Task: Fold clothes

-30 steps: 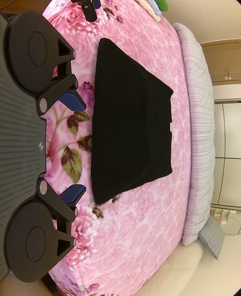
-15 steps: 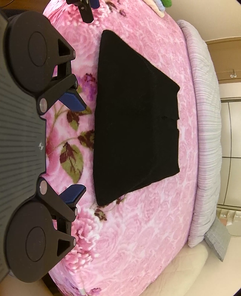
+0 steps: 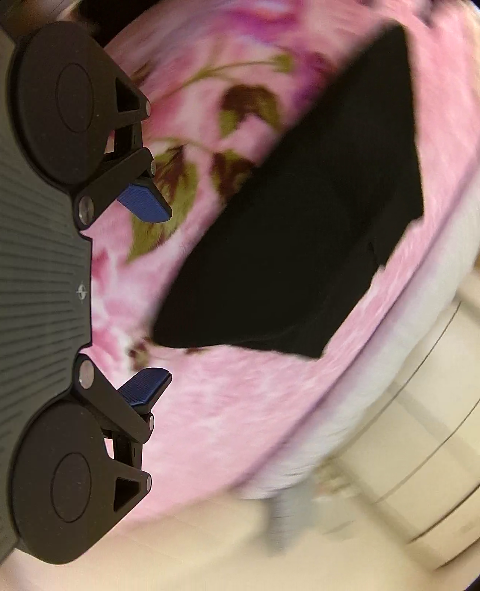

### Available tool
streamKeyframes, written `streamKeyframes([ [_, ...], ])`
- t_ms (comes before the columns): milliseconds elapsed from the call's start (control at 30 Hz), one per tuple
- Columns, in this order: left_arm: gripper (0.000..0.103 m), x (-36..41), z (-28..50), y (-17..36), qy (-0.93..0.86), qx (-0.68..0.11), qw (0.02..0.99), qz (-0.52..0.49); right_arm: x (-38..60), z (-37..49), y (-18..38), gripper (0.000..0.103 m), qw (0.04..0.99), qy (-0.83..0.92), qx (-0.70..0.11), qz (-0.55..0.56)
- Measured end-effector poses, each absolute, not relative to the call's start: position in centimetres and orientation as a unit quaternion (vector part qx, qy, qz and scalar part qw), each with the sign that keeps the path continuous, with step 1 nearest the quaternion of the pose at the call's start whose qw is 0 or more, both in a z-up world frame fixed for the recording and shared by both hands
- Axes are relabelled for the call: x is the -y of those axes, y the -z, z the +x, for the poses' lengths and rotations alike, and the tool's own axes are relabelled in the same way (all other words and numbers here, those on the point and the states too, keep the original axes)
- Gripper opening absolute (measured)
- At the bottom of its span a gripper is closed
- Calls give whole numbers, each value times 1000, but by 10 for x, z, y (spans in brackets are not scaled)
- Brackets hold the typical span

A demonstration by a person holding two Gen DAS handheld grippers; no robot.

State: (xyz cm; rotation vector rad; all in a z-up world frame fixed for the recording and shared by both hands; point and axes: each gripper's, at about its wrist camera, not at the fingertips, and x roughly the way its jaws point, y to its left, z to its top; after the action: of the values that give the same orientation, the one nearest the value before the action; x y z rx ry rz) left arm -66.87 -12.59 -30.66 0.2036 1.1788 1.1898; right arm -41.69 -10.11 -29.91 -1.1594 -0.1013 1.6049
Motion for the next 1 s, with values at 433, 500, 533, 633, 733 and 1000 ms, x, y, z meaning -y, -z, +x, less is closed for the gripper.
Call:
streamKeyframes([
  [433, 43, 88, -672, 339, -452, -556, 666, 209, 60, -422, 334, 63, 473, -681, 155, -537],
  [500, 43, 83, -674, 342, -453, -550, 666, 221, 57, -424, 338, 60, 464, -683, 175, -536],
  [533, 43, 82, -675, 343, -455, -546, 668, 223, 56, -425, 339, 56, 460, -684, 182, -536],
  [633, 30, 77, -678, 345, -449, -538, 679, 219, 52, -427, 345, 33, 450, -685, 195, -538],
  [733, 16, 77, -679, 347, -436, -539, 686, 222, 48, -431, 355, 17, 436, -678, 211, -553],
  [1000, 8, 69, -694, 320, -425, -521, 725, 150, 56, -423, 332, 8, 418, -696, 167, -560],
])
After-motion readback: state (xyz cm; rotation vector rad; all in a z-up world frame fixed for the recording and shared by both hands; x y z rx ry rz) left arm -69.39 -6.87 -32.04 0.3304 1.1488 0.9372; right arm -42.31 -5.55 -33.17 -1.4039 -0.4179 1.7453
